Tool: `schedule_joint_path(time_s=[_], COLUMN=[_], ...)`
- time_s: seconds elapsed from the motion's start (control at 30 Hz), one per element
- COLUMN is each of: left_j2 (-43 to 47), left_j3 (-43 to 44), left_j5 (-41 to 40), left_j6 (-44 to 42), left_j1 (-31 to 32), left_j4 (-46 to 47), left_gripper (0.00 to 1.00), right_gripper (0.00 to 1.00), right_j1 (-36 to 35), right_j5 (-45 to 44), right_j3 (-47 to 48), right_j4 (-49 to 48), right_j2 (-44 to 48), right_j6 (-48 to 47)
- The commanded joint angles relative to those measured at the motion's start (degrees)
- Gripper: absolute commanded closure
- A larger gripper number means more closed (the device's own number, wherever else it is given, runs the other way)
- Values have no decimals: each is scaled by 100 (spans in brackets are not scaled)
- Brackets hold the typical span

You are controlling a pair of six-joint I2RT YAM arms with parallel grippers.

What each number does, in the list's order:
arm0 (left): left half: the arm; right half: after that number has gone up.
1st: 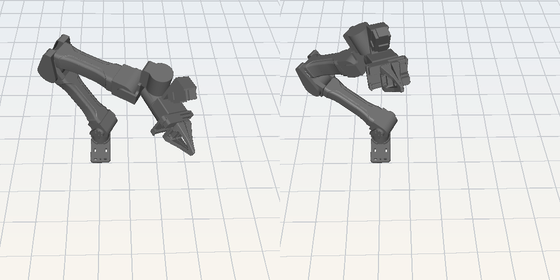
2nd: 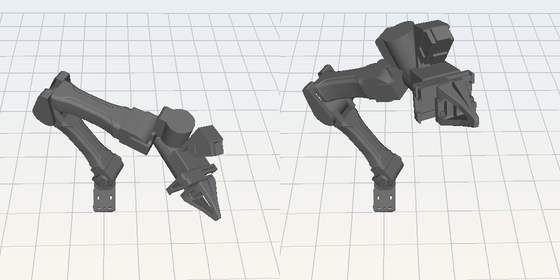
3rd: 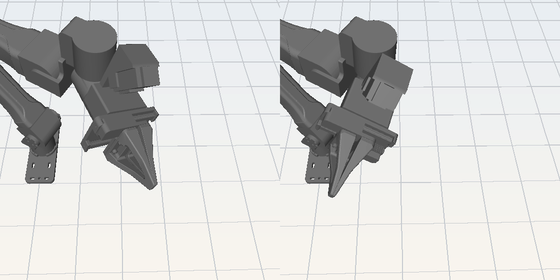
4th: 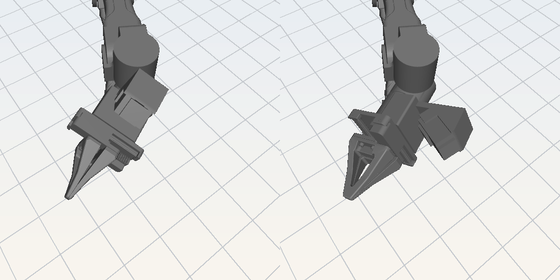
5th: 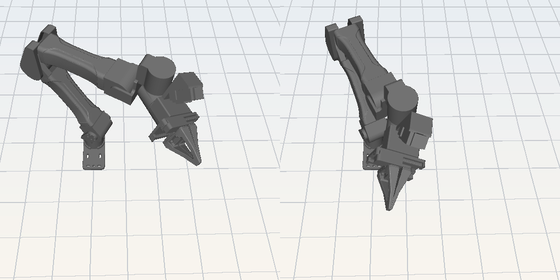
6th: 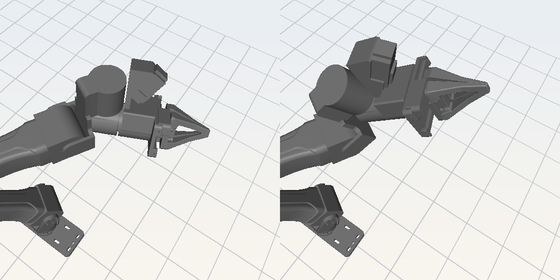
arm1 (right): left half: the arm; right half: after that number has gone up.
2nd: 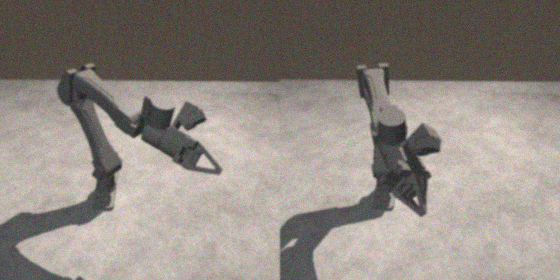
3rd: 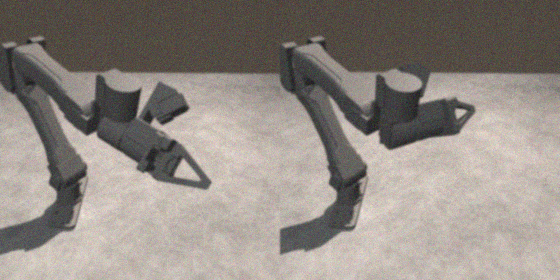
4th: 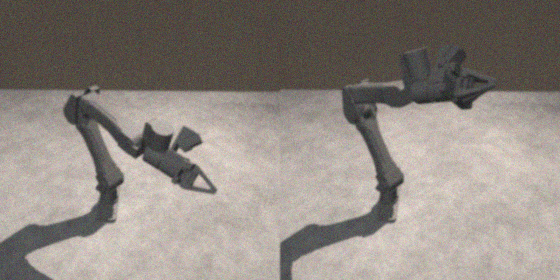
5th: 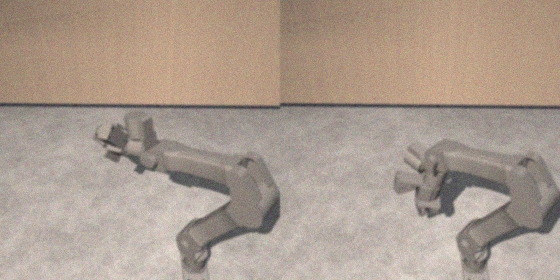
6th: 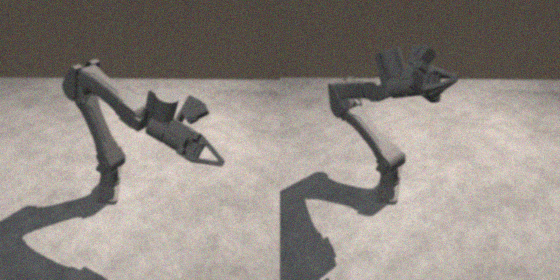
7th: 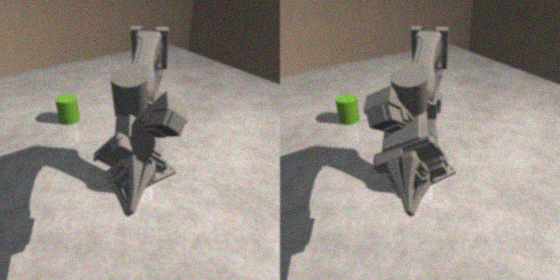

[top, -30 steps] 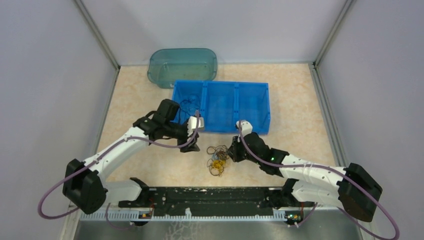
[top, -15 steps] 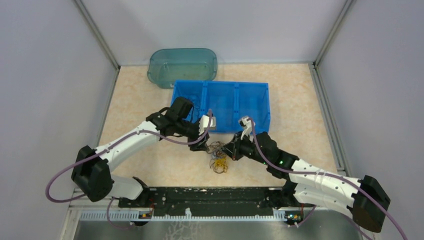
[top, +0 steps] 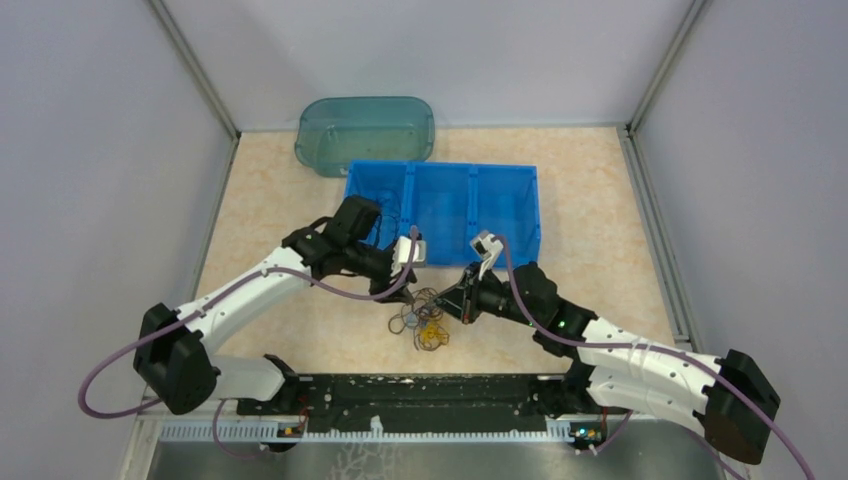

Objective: Untangle the cables

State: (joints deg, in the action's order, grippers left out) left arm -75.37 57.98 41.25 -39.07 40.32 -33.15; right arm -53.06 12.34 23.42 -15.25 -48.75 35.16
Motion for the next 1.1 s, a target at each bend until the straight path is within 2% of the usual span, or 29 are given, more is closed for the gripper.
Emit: schedule_joint_path(time_s=[0.0, 0.13, 0.2, 0.4, 0.63, 0.83, 0.87, 0.9, 1.0, 1.07], left_j2=[199, 278, 333, 338, 439, 886, 961, 1009, 1127, 1242], left_j3=[-226, -200, -274, -571, -182, 255, 385, 526, 915, 1076], left_j5=[293, 538, 383, -1082, -1487, -1246, -1225, -1195, -1179, -1189], left_j6=[-1, 51, 169, 625, 697, 226, 104, -42, -249, -259], left_j1=[56, 56, 64, 91, 90, 93, 91, 95, 106, 108], left_j4=[-157, -395, -256, 826, 924, 248, 70, -163, -674, -826], left_gripper=[45, 42, 44, 77, 94, 100, 100, 100, 100, 100], right_gripper=[100, 100, 100, 100, 100, 100, 96, 87, 48, 33], right_j1=[28, 30, 32, 32, 32, 30, 32, 32, 32, 31], right_j5=[105, 28, 34, 74, -3, -314, -423, -548, -985, -1180], right_j3=[369, 379, 359, 362, 220, 212, 238, 293, 626, 870], right_j4=[-458, -388, -442, -512, -434, 13, 172, 358, 1013, 1242], right_j2=[42, 33, 32, 45, 115, 390, 480, 563, 759, 789], right_j6=[16, -14, 10, 61, 96, 10, -64, -154, -499, -730])
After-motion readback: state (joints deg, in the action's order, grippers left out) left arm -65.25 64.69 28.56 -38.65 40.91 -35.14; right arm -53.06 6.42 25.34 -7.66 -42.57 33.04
